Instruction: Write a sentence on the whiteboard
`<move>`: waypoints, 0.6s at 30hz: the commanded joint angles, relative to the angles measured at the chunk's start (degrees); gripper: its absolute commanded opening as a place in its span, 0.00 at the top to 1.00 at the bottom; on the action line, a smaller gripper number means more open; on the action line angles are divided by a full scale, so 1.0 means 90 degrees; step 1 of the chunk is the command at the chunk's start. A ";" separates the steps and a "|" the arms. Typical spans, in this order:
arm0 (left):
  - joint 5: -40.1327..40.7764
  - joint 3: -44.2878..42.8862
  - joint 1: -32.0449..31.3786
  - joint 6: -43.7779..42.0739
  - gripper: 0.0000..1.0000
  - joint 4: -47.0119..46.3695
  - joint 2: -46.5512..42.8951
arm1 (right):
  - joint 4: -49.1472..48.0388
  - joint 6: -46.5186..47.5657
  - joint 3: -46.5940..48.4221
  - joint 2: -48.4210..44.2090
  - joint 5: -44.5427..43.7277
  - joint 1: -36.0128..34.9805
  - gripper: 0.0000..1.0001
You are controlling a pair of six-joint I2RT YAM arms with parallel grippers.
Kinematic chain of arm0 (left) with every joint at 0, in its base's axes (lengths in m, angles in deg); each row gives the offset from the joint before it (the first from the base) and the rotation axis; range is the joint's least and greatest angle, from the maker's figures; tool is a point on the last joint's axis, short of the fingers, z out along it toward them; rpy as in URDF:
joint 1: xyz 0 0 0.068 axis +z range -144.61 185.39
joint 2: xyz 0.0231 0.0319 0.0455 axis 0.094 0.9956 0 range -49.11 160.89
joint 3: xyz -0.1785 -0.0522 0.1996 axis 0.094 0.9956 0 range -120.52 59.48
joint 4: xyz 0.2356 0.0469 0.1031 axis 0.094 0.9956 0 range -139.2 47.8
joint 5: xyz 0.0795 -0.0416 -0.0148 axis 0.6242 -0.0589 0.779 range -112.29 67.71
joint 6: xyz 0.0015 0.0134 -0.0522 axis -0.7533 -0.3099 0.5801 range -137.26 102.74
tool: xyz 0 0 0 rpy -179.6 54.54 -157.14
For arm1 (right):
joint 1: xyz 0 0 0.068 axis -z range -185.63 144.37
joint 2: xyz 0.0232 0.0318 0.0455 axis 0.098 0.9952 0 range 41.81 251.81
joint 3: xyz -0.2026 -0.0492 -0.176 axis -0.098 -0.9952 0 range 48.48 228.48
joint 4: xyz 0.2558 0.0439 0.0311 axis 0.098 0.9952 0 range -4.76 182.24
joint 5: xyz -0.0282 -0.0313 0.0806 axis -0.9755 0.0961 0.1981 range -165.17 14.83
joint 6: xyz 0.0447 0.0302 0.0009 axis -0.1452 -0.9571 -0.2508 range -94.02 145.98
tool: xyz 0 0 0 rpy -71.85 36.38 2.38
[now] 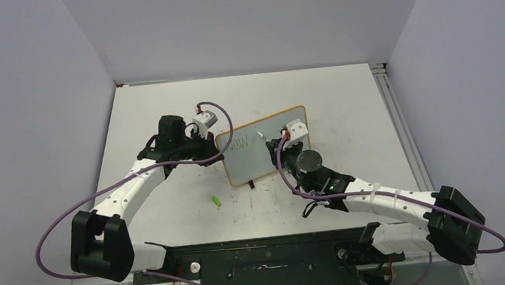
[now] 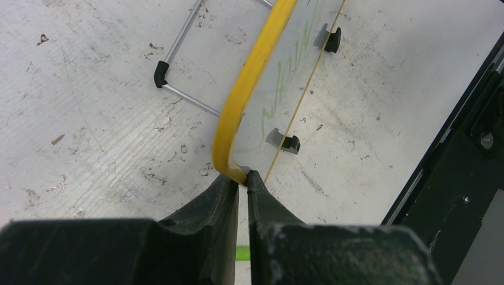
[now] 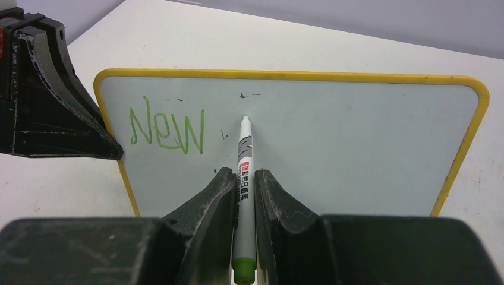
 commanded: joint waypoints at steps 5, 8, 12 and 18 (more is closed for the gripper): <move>-0.0085 -0.0210 -0.0058 -0.0066 1.00 0.0113 0.0058 | -0.0197 0.0064 0.0101 -0.0139 -0.0152 -0.0027 0.95; 0.0045 -0.0212 -0.0058 -0.0047 1.00 0.0119 0.0055 | -0.0045 0.0082 0.0067 -0.0501 -0.0206 -0.0182 0.95; 0.0054 -0.0221 -0.0058 -0.0054 1.00 0.0134 0.0051 | 0.0187 0.0052 -0.0025 -0.0712 -0.0377 -0.0345 0.95; 0.0017 -0.0214 -0.0064 -0.0044 1.00 0.0134 0.0049 | 0.0186 -0.0023 -0.0128 -0.0529 -0.0420 -0.0391 0.95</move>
